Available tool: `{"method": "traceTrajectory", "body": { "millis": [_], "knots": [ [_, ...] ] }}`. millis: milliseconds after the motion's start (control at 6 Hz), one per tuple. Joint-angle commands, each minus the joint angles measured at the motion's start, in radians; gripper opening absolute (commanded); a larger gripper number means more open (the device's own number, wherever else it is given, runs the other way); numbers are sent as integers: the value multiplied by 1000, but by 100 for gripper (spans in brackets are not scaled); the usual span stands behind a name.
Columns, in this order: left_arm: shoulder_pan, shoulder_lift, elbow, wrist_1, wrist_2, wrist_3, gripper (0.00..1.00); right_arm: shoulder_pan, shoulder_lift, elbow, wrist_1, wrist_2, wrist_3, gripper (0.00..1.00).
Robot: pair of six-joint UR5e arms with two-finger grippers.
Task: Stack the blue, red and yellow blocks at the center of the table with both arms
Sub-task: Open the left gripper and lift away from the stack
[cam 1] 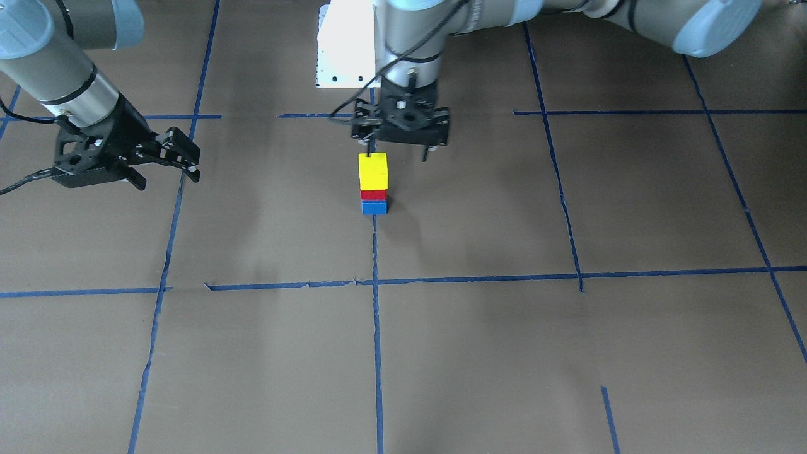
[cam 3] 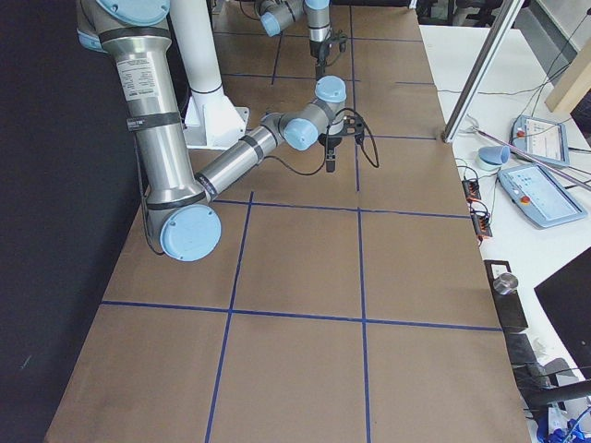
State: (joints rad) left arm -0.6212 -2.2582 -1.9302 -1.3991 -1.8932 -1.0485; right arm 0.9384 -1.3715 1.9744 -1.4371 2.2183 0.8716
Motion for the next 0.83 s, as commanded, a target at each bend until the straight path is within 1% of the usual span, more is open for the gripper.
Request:
{"method": "traceTrajectory", "body": {
  "millis": [0,167,333,500,667],
  "knots": [
    [-159,292,-203,-9,-109,306,100,156,-93,-2,-11,102,-215,100],
    [-305,447,-211,-24,-226,540,100,240,-148,-8,-14,139,-327,100],
    [-472,567,-202,-26,-324,778,100,294,-203,-9,-14,142,-414,100],
    [-687,645,-128,-12,-425,1035,100,362,-268,7,-13,142,-481,100],
    [-844,663,57,-14,-498,1218,100,408,-321,0,-16,159,-596,100]
  ]
}}
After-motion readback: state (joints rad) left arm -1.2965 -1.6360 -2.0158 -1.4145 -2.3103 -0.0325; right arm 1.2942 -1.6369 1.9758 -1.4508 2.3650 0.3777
